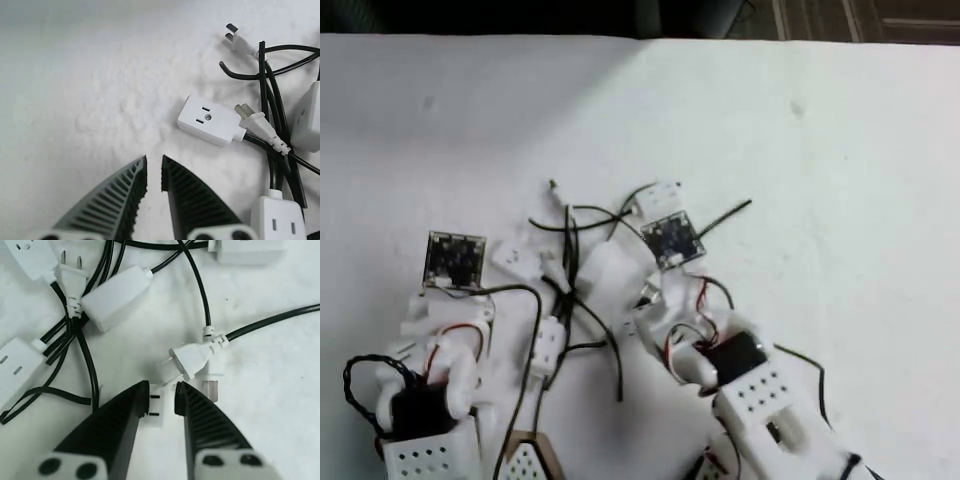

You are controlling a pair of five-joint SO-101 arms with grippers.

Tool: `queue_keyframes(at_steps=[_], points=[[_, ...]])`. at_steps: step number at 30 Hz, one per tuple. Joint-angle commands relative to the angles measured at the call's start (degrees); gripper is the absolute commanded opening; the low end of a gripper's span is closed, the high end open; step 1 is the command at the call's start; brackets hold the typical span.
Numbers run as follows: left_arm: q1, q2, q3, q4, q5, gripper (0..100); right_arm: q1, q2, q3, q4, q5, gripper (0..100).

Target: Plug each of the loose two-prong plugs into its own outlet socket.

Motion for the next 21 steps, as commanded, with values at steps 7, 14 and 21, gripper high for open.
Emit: queue_keyframes(at_steps=[7, 14, 21], points=[[-0.04, -0.40, -0.35, -0.26, -0.35, 7, 0.57, -4.35, -3.87, 19.30, 2.64, 9.4], [-0.13, -0.40, -0.35, -0.18, -0.35, 7, 0.40, 6.11, -3.60, 17.10, 3.25, 9.4], [-0.13, -0.40, -0.35, -0.26, -0.35, 7, -4.44, 17.36, -3.60, 5.14, 1.93, 9.4]])
